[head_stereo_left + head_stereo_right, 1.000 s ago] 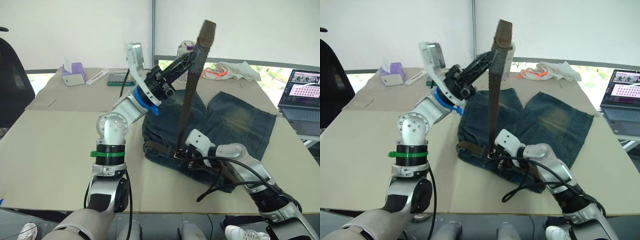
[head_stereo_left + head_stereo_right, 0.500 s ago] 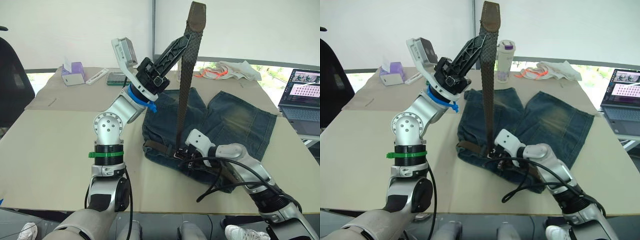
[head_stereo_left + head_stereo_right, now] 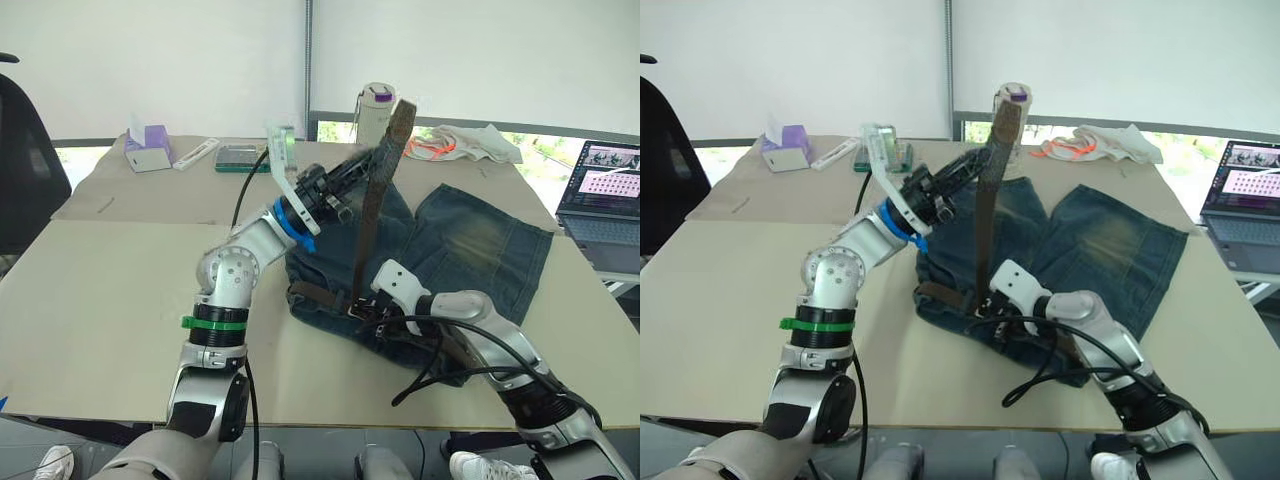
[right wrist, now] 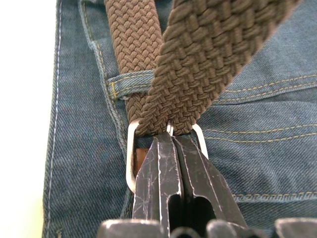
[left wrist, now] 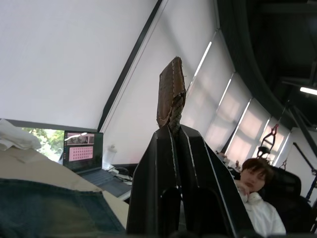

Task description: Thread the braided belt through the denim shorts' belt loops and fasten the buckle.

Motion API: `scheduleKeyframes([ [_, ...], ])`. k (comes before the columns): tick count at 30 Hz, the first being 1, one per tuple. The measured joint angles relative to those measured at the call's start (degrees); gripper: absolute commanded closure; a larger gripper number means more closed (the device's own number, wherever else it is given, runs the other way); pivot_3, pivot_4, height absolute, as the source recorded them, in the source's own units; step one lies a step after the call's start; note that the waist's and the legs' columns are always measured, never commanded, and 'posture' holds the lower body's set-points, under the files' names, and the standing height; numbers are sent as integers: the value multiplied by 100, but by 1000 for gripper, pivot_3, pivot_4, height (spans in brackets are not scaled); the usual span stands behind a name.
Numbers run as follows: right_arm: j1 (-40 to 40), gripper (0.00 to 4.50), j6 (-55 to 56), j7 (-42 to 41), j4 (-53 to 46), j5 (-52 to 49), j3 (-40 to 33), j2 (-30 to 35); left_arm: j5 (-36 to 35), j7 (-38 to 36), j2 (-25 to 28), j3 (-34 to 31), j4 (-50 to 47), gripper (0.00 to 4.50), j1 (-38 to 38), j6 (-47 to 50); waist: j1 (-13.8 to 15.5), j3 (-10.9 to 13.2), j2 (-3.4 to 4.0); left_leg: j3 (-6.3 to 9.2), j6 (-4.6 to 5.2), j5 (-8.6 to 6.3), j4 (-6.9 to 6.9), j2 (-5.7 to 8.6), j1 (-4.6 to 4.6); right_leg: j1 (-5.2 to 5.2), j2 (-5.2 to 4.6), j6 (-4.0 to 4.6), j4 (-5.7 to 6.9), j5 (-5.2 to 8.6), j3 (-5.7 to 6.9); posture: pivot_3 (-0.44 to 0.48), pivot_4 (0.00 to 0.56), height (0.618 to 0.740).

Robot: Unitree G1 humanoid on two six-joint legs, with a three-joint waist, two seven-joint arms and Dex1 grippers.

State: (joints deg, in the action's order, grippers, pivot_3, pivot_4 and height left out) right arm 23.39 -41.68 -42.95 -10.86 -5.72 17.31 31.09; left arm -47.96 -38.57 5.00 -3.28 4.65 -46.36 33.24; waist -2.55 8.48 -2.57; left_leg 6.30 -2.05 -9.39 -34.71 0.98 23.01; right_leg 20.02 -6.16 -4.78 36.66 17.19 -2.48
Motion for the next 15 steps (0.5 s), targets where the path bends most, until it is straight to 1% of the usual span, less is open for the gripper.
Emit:
scheduleKeyframes([
  [3, -158, 4436, 80, 150, -63, 0, -124, -124, 149, -133, -37, 88, 0, 4500, 156, -82, 5, 0, 0, 0, 0, 0, 0, -1, 3, 2, 0, 0, -1, 0, 0, 0, 150, 740],
  [5, -388, 4436, 274, 376, -95, -7, -343, -329, 288, -212, -79, 151, -1, 4500, 246, -176, 13, 2, 1, 0, 0, 0, -1, -1, 15, 12, 0, 0, 0, 0, -1, 0, 150, 740],
  [10, -878, 4436, 497, 641, -464, -265, -911, -605, 556, -274, -137, 263, 22, 4500, 479, -302, 86, 37, 36, 1, 0, 0, 0, 2, 53, 38, -2, 1, -10, -1, 1, 0, 150, 740],
  [11, -1006, 4436, 494, 659, -612, -409, -1040, -644, 636, -293, -141, 295, 49, 4500, 511, -331, 109, 47, 49, 1, 0, 0, 0, 4, 72, 53, -2, 3, -11, -2, 0, 0, 150, 740],
  [13, -1225, 4436, 509, 681, -818, -571, -1221, -694, 754, -320, -161, 336, 93, 4500, 602, -352, 156, 73, 66, 1, 0, 0, -1, 6, 89, 74, -2, 36, -5, -22, 0, 0, 150, 740],
  [15, -1411, 4436, 530, 698, -1016, -752, -1411, -737, 869, -330, -187, 362, 126, 4500, 635, -453, 178, 105, 80, 1, 0, 0, -9, 6, 123, 111, -2, 40, 7, -25, 0, 0, 150, 740],
])
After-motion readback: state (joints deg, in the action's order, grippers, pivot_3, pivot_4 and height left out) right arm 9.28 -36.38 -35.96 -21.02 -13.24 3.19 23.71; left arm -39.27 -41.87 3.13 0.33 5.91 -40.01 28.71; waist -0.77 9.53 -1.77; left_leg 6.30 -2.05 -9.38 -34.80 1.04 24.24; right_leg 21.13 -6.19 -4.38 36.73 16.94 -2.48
